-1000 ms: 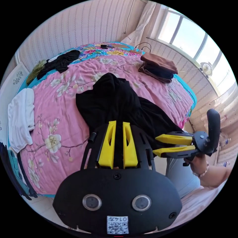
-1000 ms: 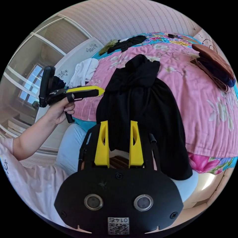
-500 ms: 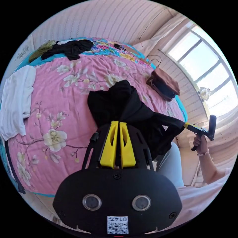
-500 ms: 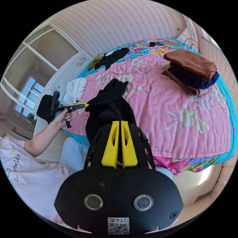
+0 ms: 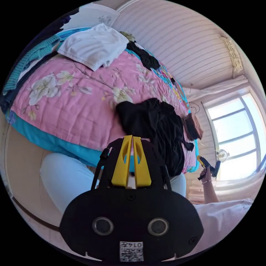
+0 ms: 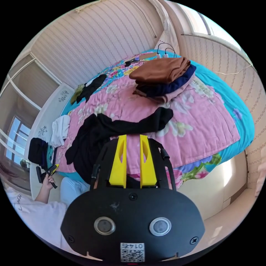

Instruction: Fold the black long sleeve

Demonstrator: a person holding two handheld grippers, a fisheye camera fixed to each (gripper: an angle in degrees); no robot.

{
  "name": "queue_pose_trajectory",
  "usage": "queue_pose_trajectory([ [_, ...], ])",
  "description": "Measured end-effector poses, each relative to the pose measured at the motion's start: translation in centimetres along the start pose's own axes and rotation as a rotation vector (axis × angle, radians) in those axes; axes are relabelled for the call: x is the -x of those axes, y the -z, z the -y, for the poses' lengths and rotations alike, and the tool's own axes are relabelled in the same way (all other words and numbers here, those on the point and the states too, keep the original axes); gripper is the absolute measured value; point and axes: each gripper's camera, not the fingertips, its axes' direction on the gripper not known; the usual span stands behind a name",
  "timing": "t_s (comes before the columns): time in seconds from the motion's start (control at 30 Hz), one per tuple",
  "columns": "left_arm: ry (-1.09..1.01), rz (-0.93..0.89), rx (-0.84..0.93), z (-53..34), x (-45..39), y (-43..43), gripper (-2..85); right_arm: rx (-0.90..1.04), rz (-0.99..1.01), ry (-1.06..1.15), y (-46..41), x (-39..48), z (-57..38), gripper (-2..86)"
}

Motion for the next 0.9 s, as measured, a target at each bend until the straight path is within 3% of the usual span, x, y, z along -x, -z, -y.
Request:
queue_pose_trajectory([
  [0.13, -0.234, -0.056, 0.347, -0.9, -4.0, -6.8, 6.7, 0.182, 0.047, 0.039, -4.5, 0.8, -3.0, 12.1],
  [0.27, -0.317, 0.027, 0.457, -0.9, -6.1, -10.9, 7.3, 0.370, 0.015, 0.062, -7.9, 1.2, -4.5, 12.0],
  [0.4, -0.287, 0.048, 0.504, -0.9, -6.8, -14.3, 5.9, 0.490, 0.030, 0.086, -9.5, 1.0, -4.6, 5.1],
  [0.67, -0.349, -0.013, 0.435, -0.7, -7.8, -9.8, -0.8, 0.353, 0.154, 0.112, -4.1, 0.3, -3.6, 0.5],
  [0.9, -0.323, -0.042, 0.150, 2.9, -6.4, 2.8, -0.9, 0.228, 0.399, 0.114, 0.2, -0.4, -3.3, 0.2],
])
